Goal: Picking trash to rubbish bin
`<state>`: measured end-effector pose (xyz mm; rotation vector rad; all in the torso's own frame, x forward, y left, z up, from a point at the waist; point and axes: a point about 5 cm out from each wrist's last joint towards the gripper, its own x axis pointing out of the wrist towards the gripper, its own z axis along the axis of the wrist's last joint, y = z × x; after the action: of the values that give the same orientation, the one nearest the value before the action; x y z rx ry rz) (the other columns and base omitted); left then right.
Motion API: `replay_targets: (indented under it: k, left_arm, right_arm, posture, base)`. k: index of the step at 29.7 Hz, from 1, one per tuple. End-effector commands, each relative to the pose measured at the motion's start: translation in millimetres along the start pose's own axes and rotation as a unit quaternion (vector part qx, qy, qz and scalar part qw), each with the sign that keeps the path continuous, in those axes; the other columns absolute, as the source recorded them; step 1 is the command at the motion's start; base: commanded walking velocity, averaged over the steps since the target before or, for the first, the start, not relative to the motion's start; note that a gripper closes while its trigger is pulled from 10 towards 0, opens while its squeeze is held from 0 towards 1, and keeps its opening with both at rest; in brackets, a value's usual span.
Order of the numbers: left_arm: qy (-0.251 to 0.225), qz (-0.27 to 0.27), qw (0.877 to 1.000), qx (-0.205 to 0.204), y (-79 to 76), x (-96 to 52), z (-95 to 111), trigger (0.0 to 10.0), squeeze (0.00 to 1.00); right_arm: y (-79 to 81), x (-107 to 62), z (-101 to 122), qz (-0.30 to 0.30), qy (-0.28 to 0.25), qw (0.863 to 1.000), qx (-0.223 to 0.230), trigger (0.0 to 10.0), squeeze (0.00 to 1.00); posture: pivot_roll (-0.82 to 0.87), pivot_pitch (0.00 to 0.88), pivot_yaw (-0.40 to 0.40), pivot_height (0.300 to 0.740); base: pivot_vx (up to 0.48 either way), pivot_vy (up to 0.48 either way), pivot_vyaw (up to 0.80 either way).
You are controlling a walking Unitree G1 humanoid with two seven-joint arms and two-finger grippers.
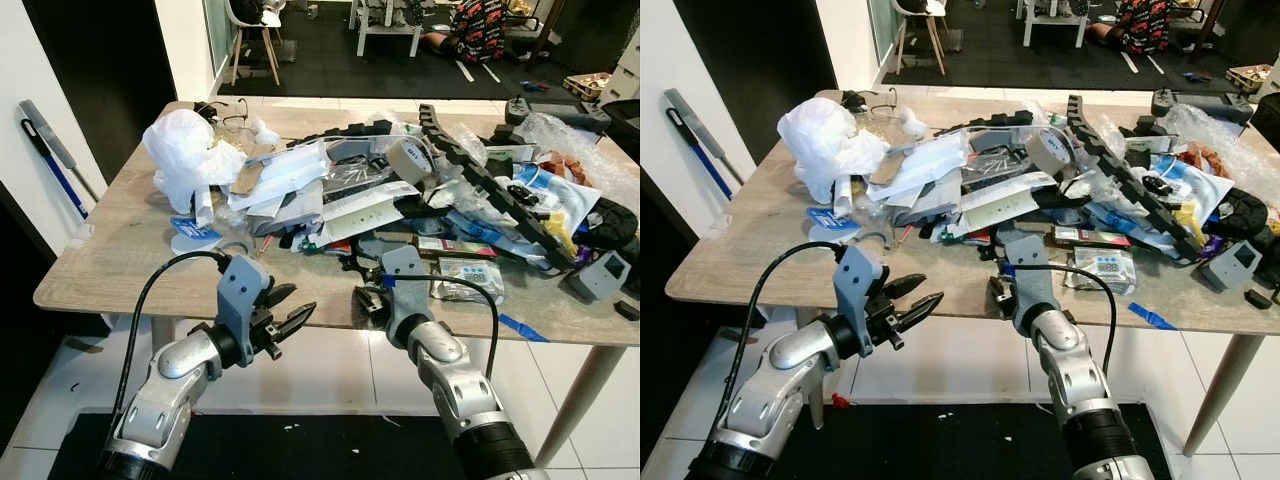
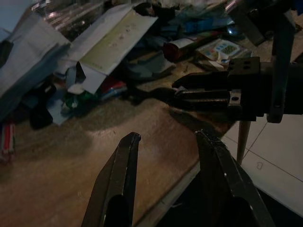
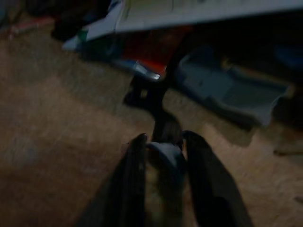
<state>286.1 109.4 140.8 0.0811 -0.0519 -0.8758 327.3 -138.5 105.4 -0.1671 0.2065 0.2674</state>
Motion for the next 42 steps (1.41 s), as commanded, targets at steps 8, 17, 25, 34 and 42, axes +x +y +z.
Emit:
replay_targets:
  k: [8,17,25,34,42]
  left_arm:
    - [0.003,0.014,1.0,-0.012,1.9,2.4,-4,10.0,0.0]
    - [-0.028,0.053,0.998,-0.029,13.2,2.0,4,10.0,0.0]
    - [-0.034,0.054,0.998,-0.028,13.4,3.5,6,10.0,0.0]
    - [-0.045,0.097,0.994,-0.029,20.4,3.6,7,10.0,0.0]
    - [-0.05,0.172,0.983,-0.039,34.2,4.3,7,10.0,0.0]
  right_arm:
    - [-5.9,-4.8,-12,-0.02,0.029,0.999,0.012,0.0,0.0]
    - [2.6,-9.0,24,-0.001,-0.076,0.996,0.051,0.0,0.0]
    - [5.5,-9.2,28,0.001,-0.077,0.997,0.03,0.0,0.0]
    - [6.0,-20.2,50,-0.009,-0.177,0.984,0.02,0.0,0.0]
    - [9.1,-23.9,56,-0.008,-0.205,0.975,0.082,0.0,0.0]
  posture:
    - [-0.04,0.122,0.031,0.74]
    - [-0.04,0.11,0.024,0.74]
    - [-0.04,0.1,0.024,0.74]
    - [-0.05,0.091,0.019,0.74]
    - [-0.05,0.089,0.018,0.74]
  base:
    - [0.0,0.0,0.0]
    - [0.0,0.0,0.0]
    - [0.0,0.0,0.0]
    - [0.0,0.0,0.0]
    - [0.0,0.0,0.0]
